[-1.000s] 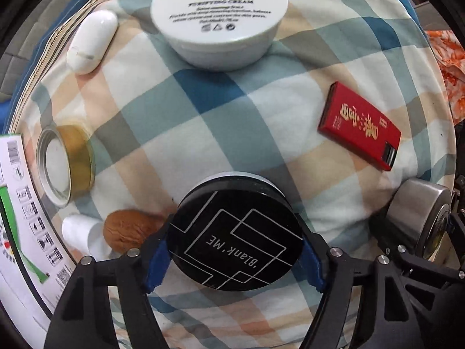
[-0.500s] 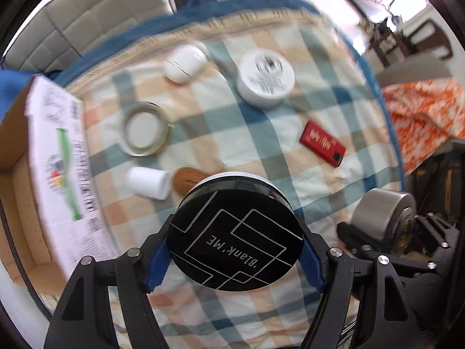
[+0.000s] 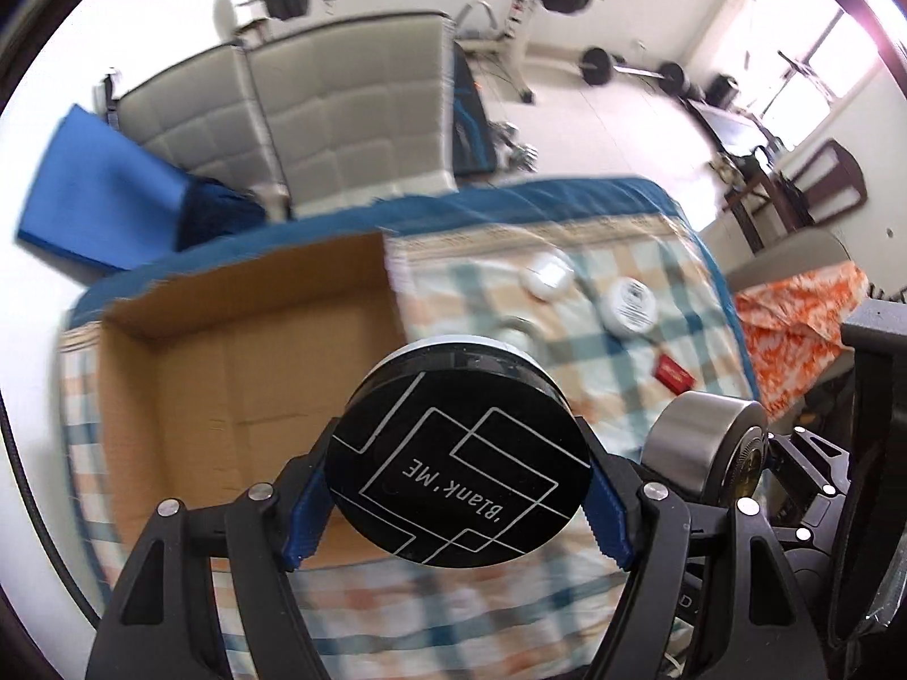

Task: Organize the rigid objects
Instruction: 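Carry both tins into the cardboard box and lower them to its floor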

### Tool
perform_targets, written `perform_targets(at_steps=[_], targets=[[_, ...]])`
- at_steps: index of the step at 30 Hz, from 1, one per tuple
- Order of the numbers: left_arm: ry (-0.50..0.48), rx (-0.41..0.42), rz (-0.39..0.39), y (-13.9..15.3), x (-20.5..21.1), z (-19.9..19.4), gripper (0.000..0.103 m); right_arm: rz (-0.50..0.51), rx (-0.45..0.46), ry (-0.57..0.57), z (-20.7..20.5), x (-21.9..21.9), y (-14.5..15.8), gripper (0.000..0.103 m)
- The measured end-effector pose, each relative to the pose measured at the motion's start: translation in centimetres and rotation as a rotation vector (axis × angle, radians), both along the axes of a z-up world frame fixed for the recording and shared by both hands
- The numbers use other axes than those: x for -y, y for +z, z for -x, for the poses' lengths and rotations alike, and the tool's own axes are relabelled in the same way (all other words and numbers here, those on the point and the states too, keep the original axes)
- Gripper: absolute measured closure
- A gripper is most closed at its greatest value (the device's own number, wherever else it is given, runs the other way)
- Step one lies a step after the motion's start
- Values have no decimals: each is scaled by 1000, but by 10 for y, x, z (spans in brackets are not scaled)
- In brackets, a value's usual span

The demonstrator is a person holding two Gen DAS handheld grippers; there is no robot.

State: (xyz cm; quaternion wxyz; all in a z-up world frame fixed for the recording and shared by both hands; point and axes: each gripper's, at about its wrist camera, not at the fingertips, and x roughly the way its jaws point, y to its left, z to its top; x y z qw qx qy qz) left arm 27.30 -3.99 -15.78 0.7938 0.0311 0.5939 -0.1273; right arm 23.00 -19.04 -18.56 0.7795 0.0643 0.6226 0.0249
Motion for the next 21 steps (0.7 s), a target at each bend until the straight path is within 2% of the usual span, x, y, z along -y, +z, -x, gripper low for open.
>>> perform_targets(at_steps=[4, 11, 15, 21], targets=[[51, 25, -29, 8, -53, -12, 30, -11, 30, 54, -16, -63, 13, 30], [122, 22, -42, 2, -119, -27, 30, -6, 26, 114, -44, -145, 9, 30], [144, 6, -39, -3, -149, -36, 30, 14, 18, 125, -59, -173, 2, 30], [171, -31, -20, -31, -167, -56, 30, 31, -11, 113, -84, -198, -21, 30]])
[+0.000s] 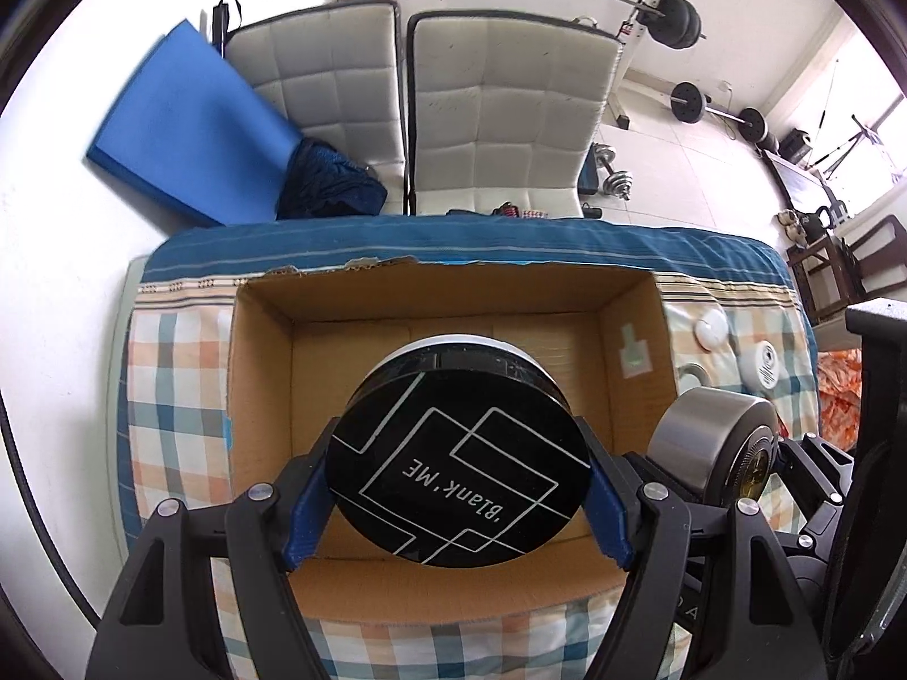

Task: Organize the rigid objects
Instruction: 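Carry both tins into the cardboard box and lower them to its floor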

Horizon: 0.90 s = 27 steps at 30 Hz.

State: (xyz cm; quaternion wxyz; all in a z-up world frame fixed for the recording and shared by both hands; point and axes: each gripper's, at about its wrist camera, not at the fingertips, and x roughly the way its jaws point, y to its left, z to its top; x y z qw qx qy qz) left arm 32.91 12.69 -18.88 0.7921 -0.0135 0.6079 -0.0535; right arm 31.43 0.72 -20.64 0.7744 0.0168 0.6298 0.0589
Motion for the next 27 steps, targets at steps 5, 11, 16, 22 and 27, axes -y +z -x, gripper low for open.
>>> perform_targets(at_steps=[5, 11, 16, 22, 27], targets=[[25, -70, 47, -39, -12, -23, 30, 3, -40, -9, -25, -8, -34, 30], [85, -225, 172, -102, -31, -53, 30, -23, -104, -8, -55, -19, -85, 30], [129, -322, 233, -145, -41, -72, 30, -15, -144, 7, -72, -27, -115, 30], [113, -373, 213, -174, -29, -87, 30, -24, -187, 12, -90, -30, -143, 30], [120, -405, 185, -187, -20, -93, 29, -23, -223, 8, -100, -27, -164, 30]])
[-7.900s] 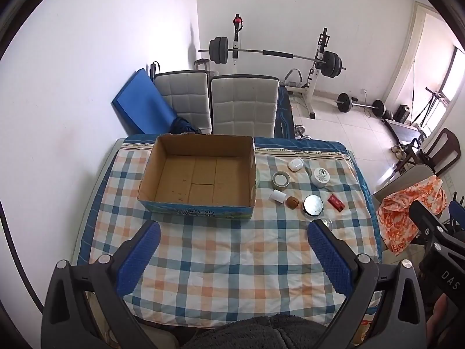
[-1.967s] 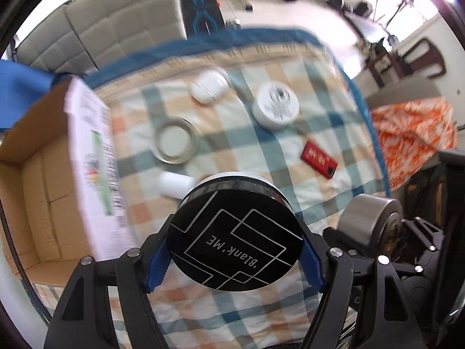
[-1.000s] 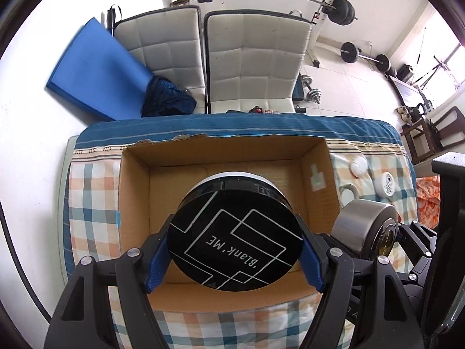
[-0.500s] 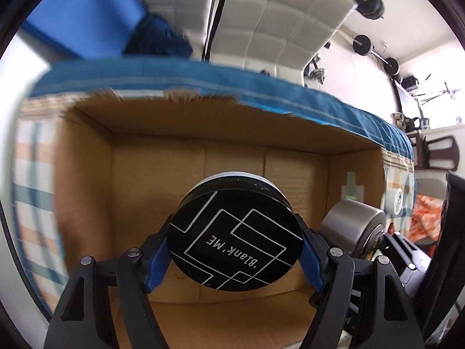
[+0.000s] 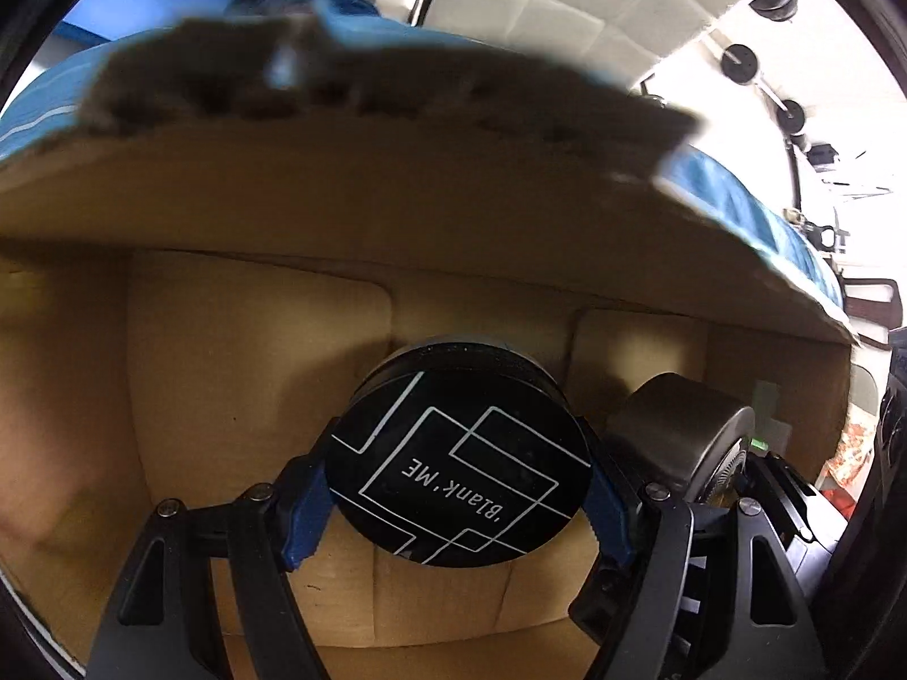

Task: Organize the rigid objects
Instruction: 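Carry both tins into the cardboard box and lower them to its floor, then open both tools and lift them out of the box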

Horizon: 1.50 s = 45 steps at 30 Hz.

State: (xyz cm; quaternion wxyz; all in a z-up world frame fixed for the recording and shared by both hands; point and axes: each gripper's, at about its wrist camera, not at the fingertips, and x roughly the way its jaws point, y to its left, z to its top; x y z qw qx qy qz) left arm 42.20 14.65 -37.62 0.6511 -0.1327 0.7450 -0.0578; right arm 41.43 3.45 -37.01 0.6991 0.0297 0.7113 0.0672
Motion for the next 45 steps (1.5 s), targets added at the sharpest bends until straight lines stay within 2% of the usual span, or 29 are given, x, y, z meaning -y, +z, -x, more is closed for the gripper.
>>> perform_targets(at_steps=[3, 6, 8, 10, 14, 16, 18, 21, 26, 30, 33, 37, 45], targets=[[-8, -19, -24, -6, 1, -2, 29, 18, -8, 3, -3, 2, -9, 29], [-11, -30, -33, -6, 2, -5, 25, 23, -7, 12, -5, 2, -9, 27], [-9, -39, -42, -4, 1, -6, 24, 37, -10, 12, -6, 4, -7, 20], [-7, -40, -47, 2, 0, -6, 21, 25, -14, 7, -5, 5, -3, 18], [-25, -6, -74, 22, -1, 0, 12, 31, -12, -1, 5, 10, 13, 14], [-33, 18, -97, 36, -2, 5, 5, 34, -8, -1, 11, 10, 22, 10], [-31, 43, -112, 48, -4, 11, 2, 26, -5, -5, 17, 7, 31, 8], [-35, 87, -139, 69, -8, 25, 1, 43, 13, -8, 25, 4, 47, 0], [-35, 155, -167, 104, -8, 45, 0, 48, 51, -18, 56, 6, 72, 0], [-29, 190, -158, 121, -16, 64, 0, 65, 68, -16, 83, 6, 92, 0], [-22, 231, -179, 134, -20, 85, 0, 89, 95, -11, 102, 1, 107, 0], [-28, 291, -219, 153, -18, 116, 0, 75, 125, -8, 128, 3, 126, 0], [-39, 353, -211, 191, -18, 160, 0, 25, 192, -16, 177, 6, 177, 0]])
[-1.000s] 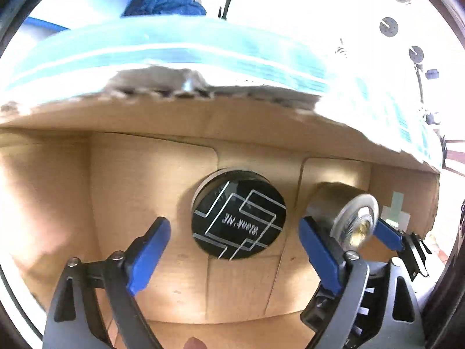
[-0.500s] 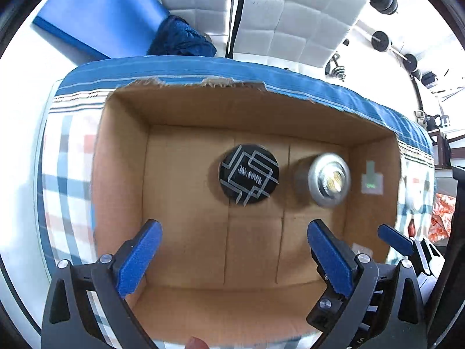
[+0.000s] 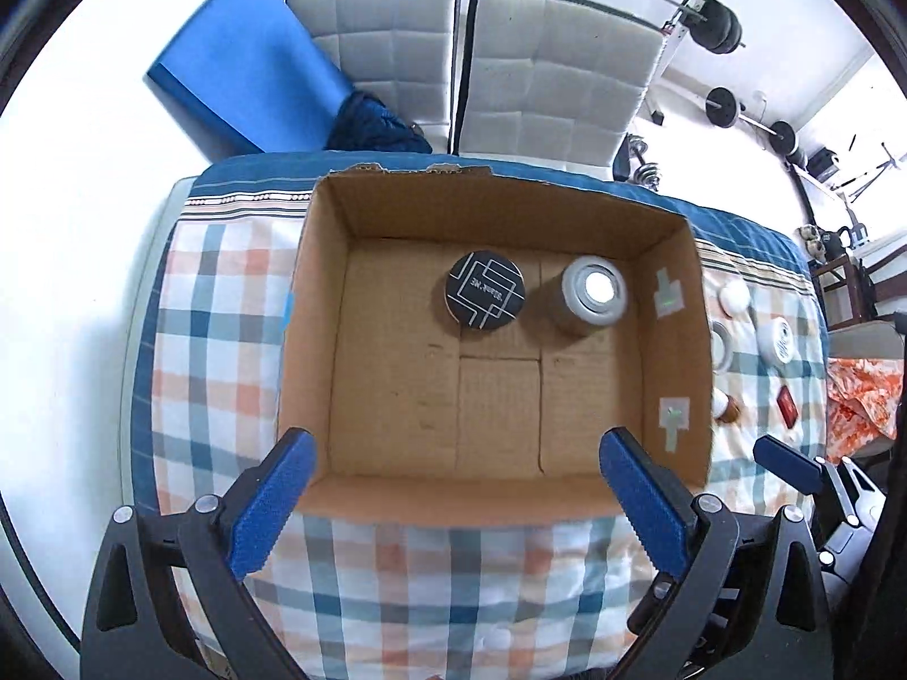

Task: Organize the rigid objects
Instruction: 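Open both tools and lift them out of the box, then grasp the tape roll with the left tool while the right tool grasps the white cream jar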

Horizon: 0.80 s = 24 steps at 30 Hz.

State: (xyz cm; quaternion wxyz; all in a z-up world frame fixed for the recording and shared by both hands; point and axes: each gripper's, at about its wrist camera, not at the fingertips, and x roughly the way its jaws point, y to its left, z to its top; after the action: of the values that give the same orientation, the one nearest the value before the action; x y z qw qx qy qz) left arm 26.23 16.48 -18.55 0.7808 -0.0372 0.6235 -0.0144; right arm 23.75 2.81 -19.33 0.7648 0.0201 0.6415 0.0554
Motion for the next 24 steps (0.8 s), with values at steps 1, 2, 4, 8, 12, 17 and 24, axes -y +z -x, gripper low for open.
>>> perform_targets(at_steps=[1, 2, 4, 8, 12, 17, 24], targets=[[3, 5, 4, 4, 0, 6, 0, -1, 8, 3, 5, 0, 4, 0], [10, 7, 12, 8, 0, 11, 0, -3, 14, 7, 11, 1, 9, 0], [11, 18, 28, 15, 4, 20, 0, -21, 21, 14, 21, 3, 17, 0], [-3, 35, 43, 26, 19, 28, 0, -52, 35, 0, 36, 19, 31, 0], [-50, 56, 68, 36, 57, 29, 0, -54, 57, -45, 42, 54, 46, 0], [-148, 70, 88, 42, 131, 18, 0, -20, 69, -169, 41, 143, 55, 0], [-253, 27, 96, 14, 249, -24, 0, 57, 29, -302, 14, 274, 30, 0]])
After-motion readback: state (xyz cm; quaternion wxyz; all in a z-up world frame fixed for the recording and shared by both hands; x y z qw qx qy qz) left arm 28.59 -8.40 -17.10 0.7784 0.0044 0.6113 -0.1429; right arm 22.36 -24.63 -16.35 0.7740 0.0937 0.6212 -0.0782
